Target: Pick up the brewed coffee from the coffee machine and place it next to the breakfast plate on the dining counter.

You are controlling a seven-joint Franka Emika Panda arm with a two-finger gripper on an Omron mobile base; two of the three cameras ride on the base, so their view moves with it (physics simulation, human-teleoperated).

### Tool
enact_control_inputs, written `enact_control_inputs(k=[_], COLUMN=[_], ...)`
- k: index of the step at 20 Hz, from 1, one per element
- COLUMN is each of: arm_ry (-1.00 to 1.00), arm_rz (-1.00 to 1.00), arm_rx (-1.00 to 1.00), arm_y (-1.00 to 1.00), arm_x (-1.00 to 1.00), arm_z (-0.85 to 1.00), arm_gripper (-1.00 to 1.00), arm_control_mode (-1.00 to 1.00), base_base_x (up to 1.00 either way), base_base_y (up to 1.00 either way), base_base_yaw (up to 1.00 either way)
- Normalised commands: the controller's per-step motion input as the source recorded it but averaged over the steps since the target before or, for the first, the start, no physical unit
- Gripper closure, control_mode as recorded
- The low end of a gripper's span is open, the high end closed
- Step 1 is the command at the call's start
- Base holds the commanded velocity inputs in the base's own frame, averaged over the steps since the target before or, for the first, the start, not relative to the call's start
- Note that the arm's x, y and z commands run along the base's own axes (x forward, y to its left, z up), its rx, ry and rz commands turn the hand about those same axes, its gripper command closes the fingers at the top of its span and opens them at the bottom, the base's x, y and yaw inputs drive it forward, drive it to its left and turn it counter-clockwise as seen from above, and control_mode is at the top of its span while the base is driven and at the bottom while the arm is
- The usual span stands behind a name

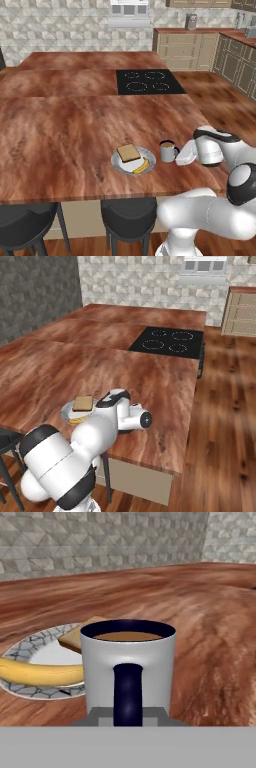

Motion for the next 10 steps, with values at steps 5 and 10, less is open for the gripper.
enact_control_inputs(k=[5, 10], arm_ry=[0.00, 0.00], arm_rz=[0.00, 0.00], arm_rx=[0.00, 0.00], arm_y=[-0.14, -0.08], arm_x=[0.25, 0.18], arm_z=[-0.26, -0.26], arm_gripper=[1.00, 1.00], arm_control_mode=[-1.00, -1.00], base_base_x=[0.00, 0.00], base_base_y=[0.00, 0.00], base_base_yaw=[0.00, 0.00])
